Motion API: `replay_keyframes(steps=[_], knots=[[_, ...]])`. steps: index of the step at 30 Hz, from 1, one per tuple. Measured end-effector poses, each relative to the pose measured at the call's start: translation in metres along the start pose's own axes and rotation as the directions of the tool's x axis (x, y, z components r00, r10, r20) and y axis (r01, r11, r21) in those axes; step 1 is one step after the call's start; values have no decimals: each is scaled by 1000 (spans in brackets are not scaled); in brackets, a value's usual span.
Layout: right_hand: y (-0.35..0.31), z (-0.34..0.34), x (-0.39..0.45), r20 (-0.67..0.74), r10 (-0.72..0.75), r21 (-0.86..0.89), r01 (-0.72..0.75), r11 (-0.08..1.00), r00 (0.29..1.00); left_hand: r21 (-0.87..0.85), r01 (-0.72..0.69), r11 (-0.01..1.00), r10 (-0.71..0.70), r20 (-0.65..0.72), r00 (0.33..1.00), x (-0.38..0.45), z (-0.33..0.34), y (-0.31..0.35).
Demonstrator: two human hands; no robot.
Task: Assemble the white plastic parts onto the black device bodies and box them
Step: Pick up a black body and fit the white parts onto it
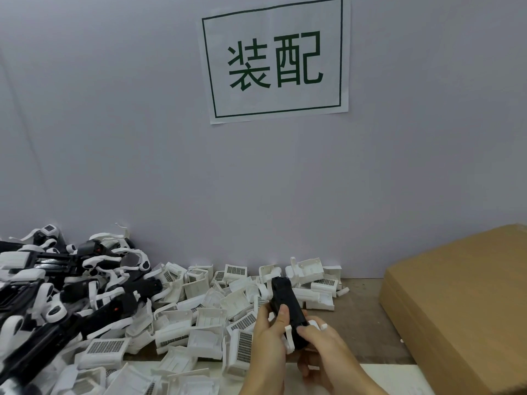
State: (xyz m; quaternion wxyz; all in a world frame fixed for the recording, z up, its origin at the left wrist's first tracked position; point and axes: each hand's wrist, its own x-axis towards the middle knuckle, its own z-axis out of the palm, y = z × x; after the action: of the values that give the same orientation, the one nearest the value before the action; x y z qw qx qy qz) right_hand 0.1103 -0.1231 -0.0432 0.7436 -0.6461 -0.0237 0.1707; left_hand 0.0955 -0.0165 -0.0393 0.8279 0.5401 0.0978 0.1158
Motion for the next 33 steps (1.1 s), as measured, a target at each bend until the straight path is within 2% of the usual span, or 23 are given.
replay_keyframes(steps=[6, 13, 18, 20, 24, 26, 30, 33], knots=[[-2, 1, 6, -51, 55, -3, -56, 998, 997, -37, -5, 999, 5, 10, 1000, 1, 0, -1], [-4, 2, 2, -31, 42, -96, -45, 994, 999, -34, -7, 999, 6, -21, 1000, 3, 1, -1], [-1, -3, -11, 41, -89, -121, 94, 988, 995, -42, 1, 999, -2, -16, 1000, 1, 1, 0], [-4, 0, -13, 45, -97, -129, 102, 986, 994, -50, 2, 999, -3, -16, 1000, -1, 1, 1], [-5, 1, -20, -19, -168, -116, 164, 980, 986, -34, -43, 998, 41, -68, 997, -3, -2, 1], [-5, -1, -22, -75, -253, -127, 242, 962, 965, -11, -90, 996, 89, -84, 993, -4, -2, 1], [-5, -2, -24, -165, -436, -228, 396, 890, 885, 164, -157, 974, 176, -110, 978, -6, -3, 2], [-5, -3, -23, -135, -536, -319, 475, 820, 834, 215, -140, 967, 164, -96, 982, -8, -2, 3]])
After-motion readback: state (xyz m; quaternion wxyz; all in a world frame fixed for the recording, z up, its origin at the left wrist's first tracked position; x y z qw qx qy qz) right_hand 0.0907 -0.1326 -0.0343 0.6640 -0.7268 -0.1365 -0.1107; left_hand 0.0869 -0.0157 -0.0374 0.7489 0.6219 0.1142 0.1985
